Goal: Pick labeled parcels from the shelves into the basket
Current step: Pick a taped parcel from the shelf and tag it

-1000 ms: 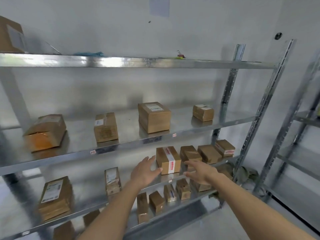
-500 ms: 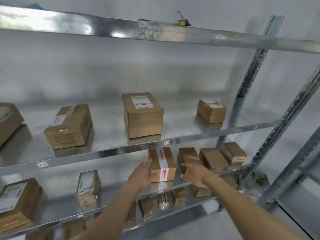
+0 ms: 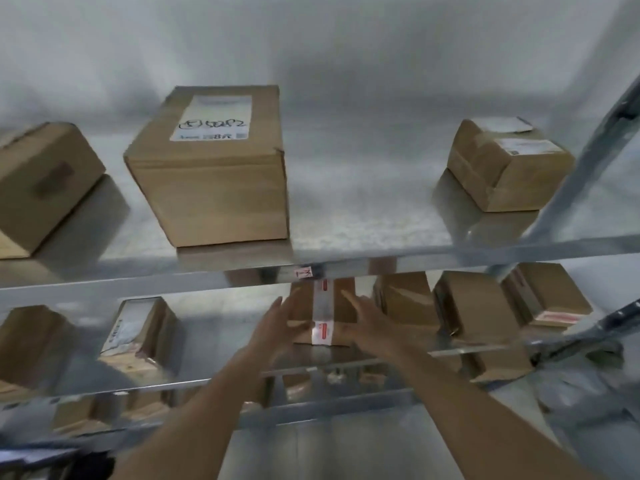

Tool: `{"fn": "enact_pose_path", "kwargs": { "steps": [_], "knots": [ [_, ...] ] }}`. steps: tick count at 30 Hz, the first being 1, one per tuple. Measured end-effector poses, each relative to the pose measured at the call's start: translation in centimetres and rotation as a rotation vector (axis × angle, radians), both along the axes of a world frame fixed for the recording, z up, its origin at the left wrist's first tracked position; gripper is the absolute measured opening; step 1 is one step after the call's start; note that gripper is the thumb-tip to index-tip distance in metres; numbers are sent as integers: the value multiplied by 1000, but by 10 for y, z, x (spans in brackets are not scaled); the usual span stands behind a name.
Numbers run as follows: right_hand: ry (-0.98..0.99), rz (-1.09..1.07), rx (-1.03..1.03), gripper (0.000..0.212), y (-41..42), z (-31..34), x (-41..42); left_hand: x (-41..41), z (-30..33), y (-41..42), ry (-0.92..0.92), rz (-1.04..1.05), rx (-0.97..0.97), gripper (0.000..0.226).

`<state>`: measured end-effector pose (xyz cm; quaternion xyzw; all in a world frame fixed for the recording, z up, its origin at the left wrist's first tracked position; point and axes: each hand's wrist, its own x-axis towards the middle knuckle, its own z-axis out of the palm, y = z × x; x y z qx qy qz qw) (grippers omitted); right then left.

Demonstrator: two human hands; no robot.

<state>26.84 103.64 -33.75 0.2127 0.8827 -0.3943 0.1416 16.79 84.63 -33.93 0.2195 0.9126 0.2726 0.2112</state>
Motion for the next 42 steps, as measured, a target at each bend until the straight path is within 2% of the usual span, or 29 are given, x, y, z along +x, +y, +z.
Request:
{"fn": "enact_pose_path", "kwargs": {
  "steps": [4,7,10,13,15,17,19,25,29,32,34,38,42],
  "knots": [
    [94,37,54,83,6,-20,-24,-20,-26,12,-19,14,3,76],
    [165,42,21,79,9,-37,-34,-29,-37,19,-81,37,67,77],
    [244,-9,-66,96,6,-46,-33,-30,-45,21,-97,47,98,81],
    [219,-45,-92,109,3,-47,-29,-23,-43,16,-73,53,148,85],
    [170,-53,-77,96,-5,-38,-22,-15,-39,8,-92,71,196,83],
    [168,-62,-48,68,-15,-30,-10,-1,-31,-3,-96,60,231,76],
    [196,-87,-11,56,-27,-22,4,14,-29,-18,-67,23,272,74],
    [318,-204,-111,77,-82,19,56,72,14,-68,-125,135,504,46],
    [332,-222,-124,76,-120,53,90,109,46,-116,-133,158,526,69],
    [314,-258,-96,65,-154,85,117,131,64,-144,-127,170,535,62],
    [321,-309,-97,63,-173,107,134,144,83,-161,-200,248,593,60],
    [344,-378,-187,74,-205,141,155,166,114,-187,-325,307,726,67],
    [427,-408,-180,85,-222,167,170,184,142,-202,-358,325,811,61]
  ]
}}
